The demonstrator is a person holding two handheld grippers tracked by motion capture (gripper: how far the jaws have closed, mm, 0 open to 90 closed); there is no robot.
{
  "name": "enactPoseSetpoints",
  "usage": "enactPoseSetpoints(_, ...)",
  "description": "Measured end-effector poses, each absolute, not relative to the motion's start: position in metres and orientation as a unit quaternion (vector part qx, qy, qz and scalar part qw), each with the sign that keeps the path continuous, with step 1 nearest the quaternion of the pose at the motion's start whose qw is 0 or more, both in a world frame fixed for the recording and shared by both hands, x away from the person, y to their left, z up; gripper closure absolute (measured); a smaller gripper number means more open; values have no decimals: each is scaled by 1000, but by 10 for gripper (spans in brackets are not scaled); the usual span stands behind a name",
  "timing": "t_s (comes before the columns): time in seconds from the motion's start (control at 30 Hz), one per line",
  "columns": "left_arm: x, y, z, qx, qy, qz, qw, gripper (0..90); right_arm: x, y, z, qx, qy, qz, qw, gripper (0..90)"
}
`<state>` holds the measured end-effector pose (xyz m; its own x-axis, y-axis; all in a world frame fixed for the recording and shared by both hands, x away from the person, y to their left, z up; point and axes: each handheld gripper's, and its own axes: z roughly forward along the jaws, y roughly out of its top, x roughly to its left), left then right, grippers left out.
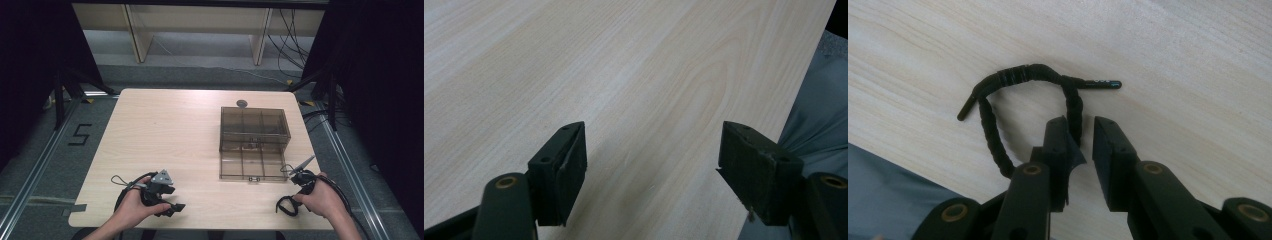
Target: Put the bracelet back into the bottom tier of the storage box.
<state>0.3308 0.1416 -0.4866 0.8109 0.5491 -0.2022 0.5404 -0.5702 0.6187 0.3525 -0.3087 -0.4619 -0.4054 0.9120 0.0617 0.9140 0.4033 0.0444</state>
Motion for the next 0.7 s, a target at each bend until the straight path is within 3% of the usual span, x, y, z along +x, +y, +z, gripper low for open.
enactPoseSetpoints(0.7, 331, 142, -487, 886, 305, 8, 348, 275, 352, -306, -461, -574, -818, -31, 22, 848)
